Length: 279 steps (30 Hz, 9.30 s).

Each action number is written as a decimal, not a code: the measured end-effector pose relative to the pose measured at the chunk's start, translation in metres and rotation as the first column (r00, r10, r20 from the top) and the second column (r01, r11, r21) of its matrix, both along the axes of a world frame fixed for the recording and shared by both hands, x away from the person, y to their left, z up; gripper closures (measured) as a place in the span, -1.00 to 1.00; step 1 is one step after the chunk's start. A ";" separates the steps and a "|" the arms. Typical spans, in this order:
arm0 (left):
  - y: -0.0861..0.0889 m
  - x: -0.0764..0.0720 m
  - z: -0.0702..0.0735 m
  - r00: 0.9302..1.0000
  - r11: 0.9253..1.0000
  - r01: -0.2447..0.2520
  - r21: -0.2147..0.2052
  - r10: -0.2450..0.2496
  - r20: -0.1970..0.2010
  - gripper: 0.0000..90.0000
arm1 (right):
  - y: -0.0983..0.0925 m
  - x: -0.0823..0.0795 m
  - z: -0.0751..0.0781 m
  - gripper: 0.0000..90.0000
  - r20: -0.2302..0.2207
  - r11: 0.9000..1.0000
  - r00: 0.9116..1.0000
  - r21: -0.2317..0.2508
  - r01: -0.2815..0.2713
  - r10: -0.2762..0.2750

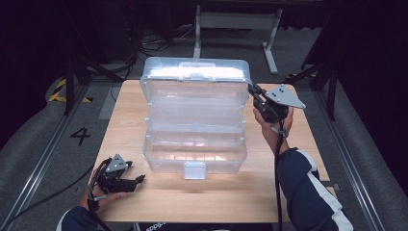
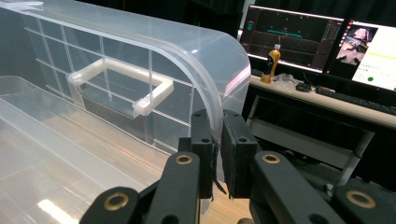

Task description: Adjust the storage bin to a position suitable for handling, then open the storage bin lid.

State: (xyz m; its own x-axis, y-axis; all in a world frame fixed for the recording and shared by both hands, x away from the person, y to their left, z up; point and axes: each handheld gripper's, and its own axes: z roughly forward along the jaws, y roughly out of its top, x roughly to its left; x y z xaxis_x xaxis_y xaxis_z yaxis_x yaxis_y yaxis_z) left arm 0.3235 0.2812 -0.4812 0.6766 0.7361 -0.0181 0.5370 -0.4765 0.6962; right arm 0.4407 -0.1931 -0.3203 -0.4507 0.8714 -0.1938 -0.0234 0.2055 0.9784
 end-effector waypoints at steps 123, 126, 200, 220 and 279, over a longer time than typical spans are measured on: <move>0.002 -0.037 -0.001 0.993 0.993 -0.118 0.007 0.118 -0.001 -0.63 | 0.004 0.157 -0.010 0.79 -0.330 1.000 0.944 0.004 0.011 -0.009; 0.002 -0.037 -0.001 0.993 0.993 -0.115 0.012 0.115 0.002 -0.63 | 0.003 0.160 -0.012 0.79 -0.339 1.000 0.941 0.007 0.009 -0.007; 0.003 -0.037 -0.001 0.994 0.994 -0.109 0.014 0.109 0.001 -0.64 | -0.002 0.178 -0.040 0.81 -0.428 0.996 0.902 -0.089 0.009 -0.046; 0.003 -0.038 0.000 0.995 0.994 -0.103 0.020 0.103 0.003 -0.64 | 0.001 0.142 -0.023 0.59 -0.397 0.978 0.917 -0.180 -0.102 0.023; 0.003 -0.037 0.000 0.995 0.995 -0.101 0.021 0.101 -0.005 -0.66 | -0.048 0.026 -0.028 -0.03 -0.433 0.912 0.899 -0.341 -0.227 0.062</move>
State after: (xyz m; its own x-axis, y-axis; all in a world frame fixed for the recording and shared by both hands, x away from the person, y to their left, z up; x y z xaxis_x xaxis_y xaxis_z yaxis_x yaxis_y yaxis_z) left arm 0.2869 0.2839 -0.4815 0.5988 0.8009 -0.0055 0.5869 -0.4341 0.6835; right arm 0.4664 -0.2408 -0.3479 -0.6754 0.6887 -0.2637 0.2982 0.5821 0.7565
